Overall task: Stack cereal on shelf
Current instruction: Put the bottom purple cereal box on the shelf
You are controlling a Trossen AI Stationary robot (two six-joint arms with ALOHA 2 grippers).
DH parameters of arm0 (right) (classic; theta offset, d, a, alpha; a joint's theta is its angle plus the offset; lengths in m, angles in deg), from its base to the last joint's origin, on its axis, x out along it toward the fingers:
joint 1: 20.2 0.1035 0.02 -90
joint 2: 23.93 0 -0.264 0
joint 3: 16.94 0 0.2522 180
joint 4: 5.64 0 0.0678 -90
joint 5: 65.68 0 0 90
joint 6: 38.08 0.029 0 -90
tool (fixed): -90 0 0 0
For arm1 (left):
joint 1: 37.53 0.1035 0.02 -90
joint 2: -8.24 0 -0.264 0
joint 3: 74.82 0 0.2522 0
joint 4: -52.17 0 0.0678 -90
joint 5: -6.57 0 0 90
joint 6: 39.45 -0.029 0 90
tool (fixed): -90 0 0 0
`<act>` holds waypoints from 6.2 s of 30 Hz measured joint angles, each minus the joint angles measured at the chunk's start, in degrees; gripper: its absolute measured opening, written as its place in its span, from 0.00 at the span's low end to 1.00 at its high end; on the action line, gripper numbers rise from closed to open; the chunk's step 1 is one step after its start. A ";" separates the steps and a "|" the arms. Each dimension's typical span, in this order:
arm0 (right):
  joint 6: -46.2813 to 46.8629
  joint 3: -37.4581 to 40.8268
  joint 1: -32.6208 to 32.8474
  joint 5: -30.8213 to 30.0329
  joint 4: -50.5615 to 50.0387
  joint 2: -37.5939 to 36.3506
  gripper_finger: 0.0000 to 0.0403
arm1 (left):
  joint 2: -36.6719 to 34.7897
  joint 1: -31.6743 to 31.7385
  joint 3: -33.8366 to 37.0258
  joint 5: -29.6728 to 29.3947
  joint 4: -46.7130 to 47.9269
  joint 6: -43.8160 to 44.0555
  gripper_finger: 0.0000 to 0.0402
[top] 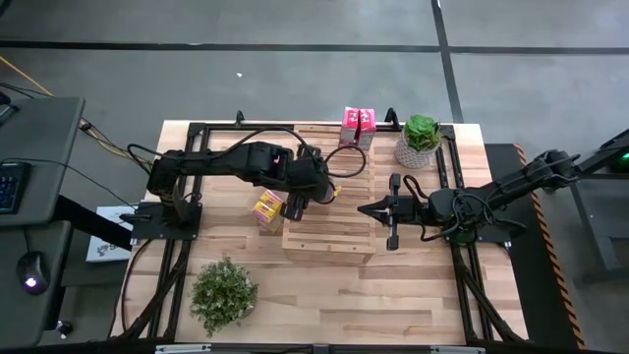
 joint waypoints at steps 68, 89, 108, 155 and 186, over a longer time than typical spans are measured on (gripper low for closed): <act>5.12 -7.60 -11.71 0.62 -1.81 14.36 0.84 | -70.82 -11.82 92.27 -6.49 -89.82 22.10 0.59; 6.20 -8.48 -18.18 5.05 -0.69 19.19 0.84 | -71.19 -11.93 94.16 -6.44 -94.27 22.47 0.59; 6.24 -8.46 -21.66 10.35 7.17 23.61 0.82 | -71.17 -11.93 94.16 -6.41 -94.20 22.45 0.59; 26.55 -8.48 -3.75 -56.93 -10.85 12.09 0.44 | -71.17 -11.89 94.14 -6.44 -94.28 22.45 0.59; 17.32 -30.03 -2.87 -66.32 -18.60 33.21 0.44 | -71.17 -11.93 94.12 -6.39 -92.92 24.15 0.59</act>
